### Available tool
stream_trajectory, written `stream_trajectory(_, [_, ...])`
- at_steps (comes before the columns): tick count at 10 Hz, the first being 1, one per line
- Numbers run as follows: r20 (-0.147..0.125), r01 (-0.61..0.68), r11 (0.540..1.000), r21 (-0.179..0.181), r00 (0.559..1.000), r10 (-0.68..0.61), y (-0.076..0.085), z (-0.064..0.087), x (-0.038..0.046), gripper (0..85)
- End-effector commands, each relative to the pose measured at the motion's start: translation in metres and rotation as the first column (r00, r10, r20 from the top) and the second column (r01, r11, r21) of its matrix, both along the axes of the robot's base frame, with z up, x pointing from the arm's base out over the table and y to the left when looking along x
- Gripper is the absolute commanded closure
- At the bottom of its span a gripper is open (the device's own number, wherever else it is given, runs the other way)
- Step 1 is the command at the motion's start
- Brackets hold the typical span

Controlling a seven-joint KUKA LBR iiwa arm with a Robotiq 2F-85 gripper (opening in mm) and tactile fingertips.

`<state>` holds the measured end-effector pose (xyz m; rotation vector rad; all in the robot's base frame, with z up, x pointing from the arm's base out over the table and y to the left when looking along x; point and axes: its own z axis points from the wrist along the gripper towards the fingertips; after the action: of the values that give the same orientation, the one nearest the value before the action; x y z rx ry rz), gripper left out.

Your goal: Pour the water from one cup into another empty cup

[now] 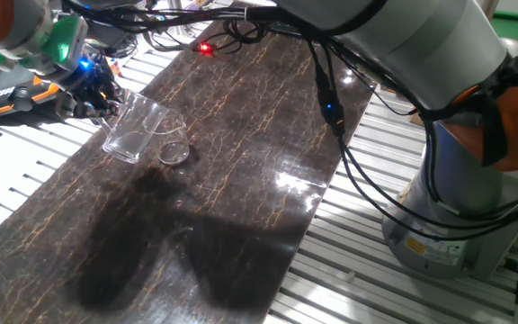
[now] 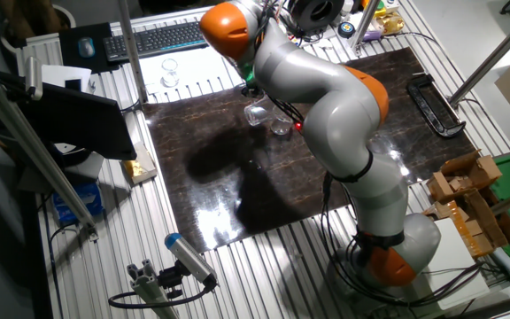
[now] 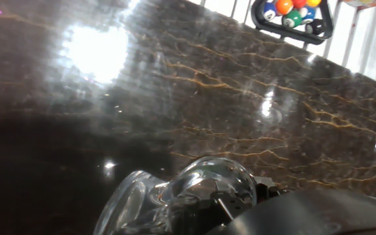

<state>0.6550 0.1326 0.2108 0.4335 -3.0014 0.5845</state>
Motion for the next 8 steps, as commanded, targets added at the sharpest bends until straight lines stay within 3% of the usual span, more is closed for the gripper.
stream_trajectory(1, [-0.004,0.002,1.000,0.016,1.000,-0.002,-0.0012,-0.0011,0.0004,84.3])
stream_trajectory(8, [-0.029,0.046,0.990,0.136,0.999,-0.042,-0.0104,-0.0088,0.0003,84.3])
